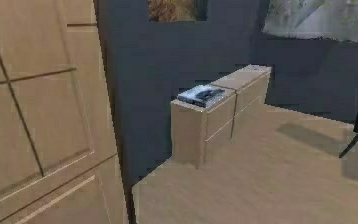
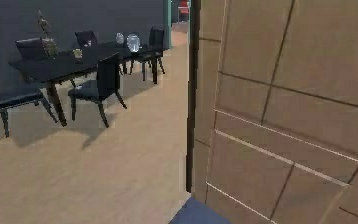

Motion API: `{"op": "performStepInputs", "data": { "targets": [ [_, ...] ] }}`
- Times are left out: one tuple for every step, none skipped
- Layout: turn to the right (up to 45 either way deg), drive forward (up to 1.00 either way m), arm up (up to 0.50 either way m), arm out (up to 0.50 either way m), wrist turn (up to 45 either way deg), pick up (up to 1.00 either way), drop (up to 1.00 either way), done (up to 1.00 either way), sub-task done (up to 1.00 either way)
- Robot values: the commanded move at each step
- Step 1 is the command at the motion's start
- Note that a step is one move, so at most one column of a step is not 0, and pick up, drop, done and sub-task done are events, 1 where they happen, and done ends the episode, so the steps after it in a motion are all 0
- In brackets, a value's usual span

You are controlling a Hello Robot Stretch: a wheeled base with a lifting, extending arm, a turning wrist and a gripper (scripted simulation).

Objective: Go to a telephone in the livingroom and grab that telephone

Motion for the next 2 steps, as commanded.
{"op": "performStepInputs", "data": {
  "targets": [
    [36.0,0.0,0.0,0.0,0.0,0.0,0.0,0.0,0.0],
    [0.0,0.05,0.0,0.0,0.0,0.0,0.0,0.0,0.0]
  ]
}}
